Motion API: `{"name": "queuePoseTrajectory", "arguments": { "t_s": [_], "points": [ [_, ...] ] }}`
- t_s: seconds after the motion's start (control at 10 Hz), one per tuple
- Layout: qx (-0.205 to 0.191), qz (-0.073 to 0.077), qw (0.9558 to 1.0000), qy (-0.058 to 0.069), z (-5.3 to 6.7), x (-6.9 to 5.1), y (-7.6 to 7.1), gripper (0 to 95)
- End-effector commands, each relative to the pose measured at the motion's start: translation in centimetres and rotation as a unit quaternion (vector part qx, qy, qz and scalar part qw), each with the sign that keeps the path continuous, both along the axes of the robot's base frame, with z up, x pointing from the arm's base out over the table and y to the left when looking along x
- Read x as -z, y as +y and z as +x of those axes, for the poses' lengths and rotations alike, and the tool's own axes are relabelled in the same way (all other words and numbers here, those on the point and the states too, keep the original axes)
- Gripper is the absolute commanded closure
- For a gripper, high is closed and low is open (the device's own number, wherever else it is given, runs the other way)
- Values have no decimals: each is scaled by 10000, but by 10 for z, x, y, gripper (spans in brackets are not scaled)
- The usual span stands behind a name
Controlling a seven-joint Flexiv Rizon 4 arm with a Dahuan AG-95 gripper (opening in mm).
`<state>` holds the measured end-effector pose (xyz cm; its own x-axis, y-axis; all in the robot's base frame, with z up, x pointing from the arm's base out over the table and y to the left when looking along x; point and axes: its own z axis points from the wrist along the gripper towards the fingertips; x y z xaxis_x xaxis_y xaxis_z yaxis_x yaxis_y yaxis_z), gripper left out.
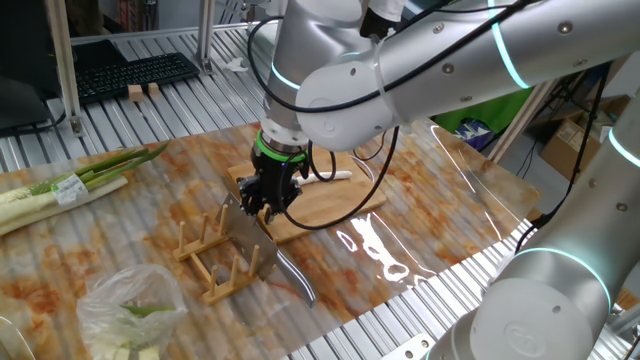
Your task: Chop the scallions
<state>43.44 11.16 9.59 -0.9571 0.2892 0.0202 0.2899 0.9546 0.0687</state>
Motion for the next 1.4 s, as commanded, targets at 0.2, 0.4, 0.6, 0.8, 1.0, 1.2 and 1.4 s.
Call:
{"name": "queuePoseTrajectory", "arguments": {
  "t_s": [0.2,0.4,0.6,0.8,1.0,1.2,1.4],
  "points": [
    [55,31,9999,121,1,0,0,570],
    [20,58,9999,154,1,0,0,570],
    [-89,70,9998,162,1,0,0,570],
    [-151,99,9997,181,1,0,0,570],
    [-216,114,9995,183,-3,8,-1,760],
    [-198,135,9996,170,-7,19,1,760],
    [-209,140,9996,157,-9,28,3,760]
  ]
}}
